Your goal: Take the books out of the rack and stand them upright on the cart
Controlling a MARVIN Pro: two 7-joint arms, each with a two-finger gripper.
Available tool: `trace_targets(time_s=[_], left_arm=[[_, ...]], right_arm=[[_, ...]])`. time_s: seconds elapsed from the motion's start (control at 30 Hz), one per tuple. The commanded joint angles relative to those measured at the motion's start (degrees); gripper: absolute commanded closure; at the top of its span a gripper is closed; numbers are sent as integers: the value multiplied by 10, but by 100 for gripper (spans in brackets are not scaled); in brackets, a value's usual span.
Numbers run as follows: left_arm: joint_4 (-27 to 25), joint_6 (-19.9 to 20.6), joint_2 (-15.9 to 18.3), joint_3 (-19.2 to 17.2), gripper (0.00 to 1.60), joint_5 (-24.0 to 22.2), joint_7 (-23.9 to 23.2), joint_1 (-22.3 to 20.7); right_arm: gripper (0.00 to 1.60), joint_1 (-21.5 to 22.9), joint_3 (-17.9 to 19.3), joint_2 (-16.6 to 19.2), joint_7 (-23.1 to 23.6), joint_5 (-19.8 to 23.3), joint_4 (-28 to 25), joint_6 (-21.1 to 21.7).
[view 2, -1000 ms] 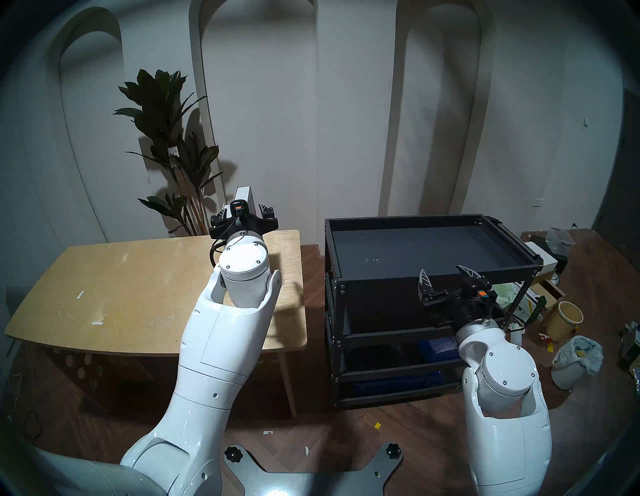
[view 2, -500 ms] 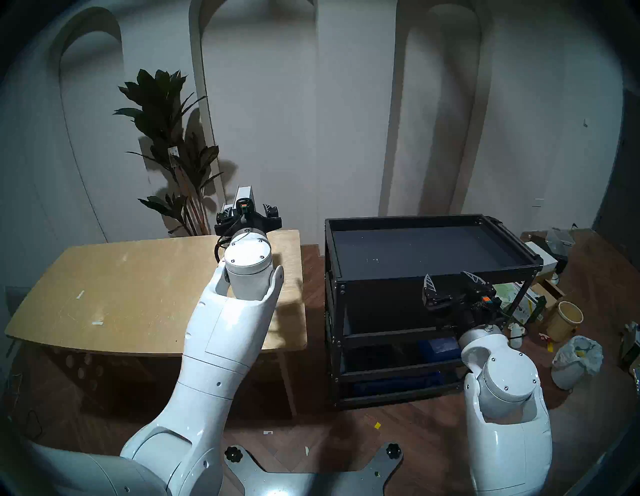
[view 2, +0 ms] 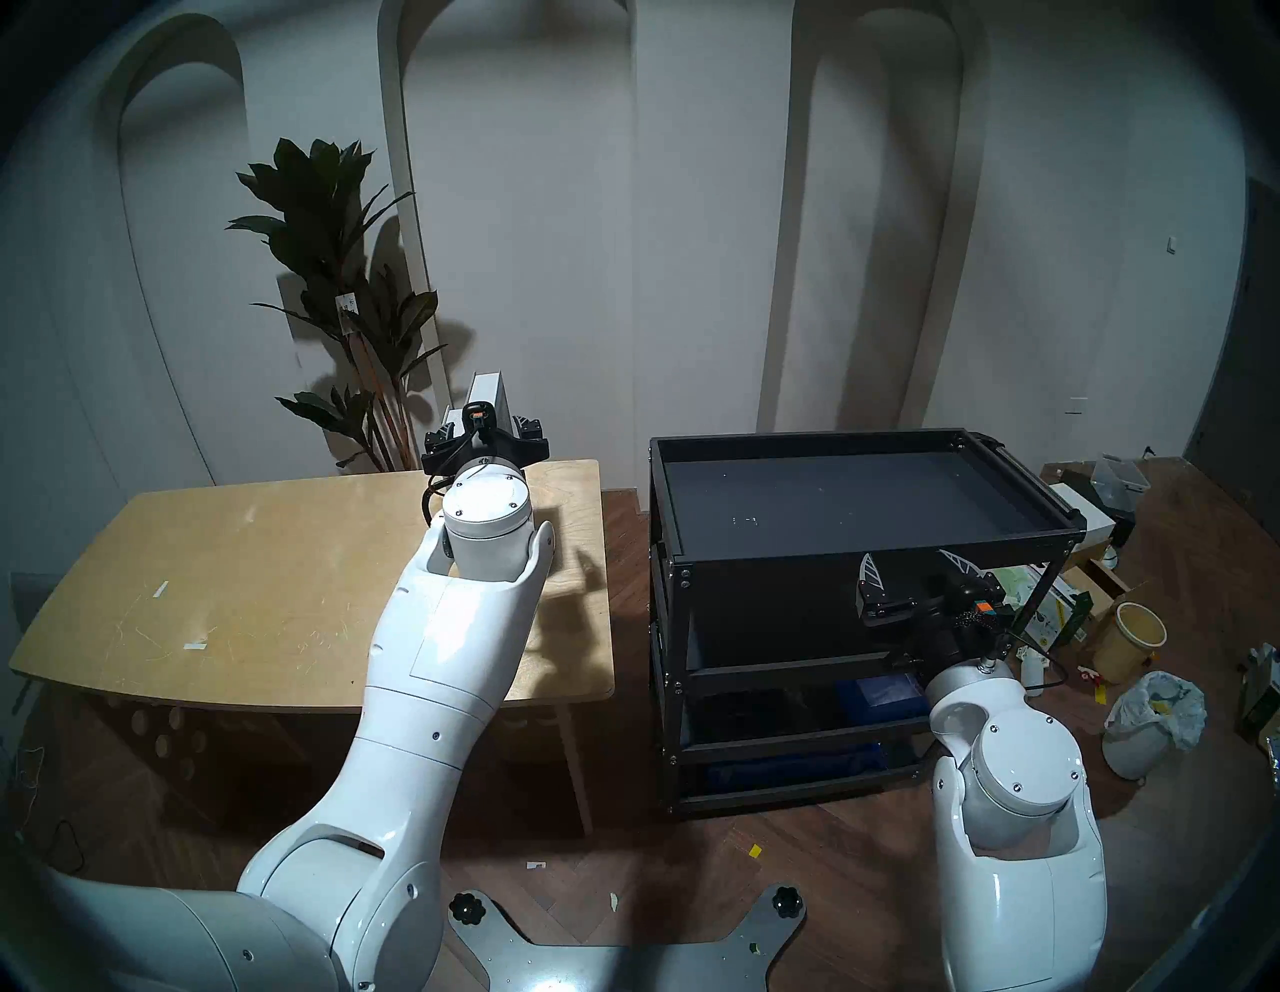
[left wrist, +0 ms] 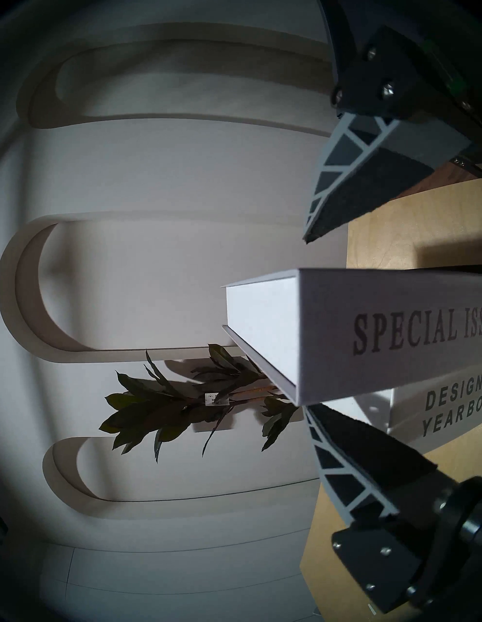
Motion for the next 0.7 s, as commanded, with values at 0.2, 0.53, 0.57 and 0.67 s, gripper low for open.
trace_targets(time_s=[0.2, 0.53, 0.57, 0.67], left_arm=[[13, 1, -1, -10, 0, 2, 1, -49], [30, 21, -6, -27, 31, -11, -12, -63], [32, 21, -5, -28, 33, -11, -13, -64], [36, 36, -13, -41, 35, -28, -15, -70]], right_arm=[[0, -8, -2, -5, -4, 0, -11, -14], [0, -12, -4, -10, -14, -2, -14, -14], [0, -12, -5, -10, -15, -2, -14, -13], [0, -10, -5, -10, -17, -2, -10, -13]])
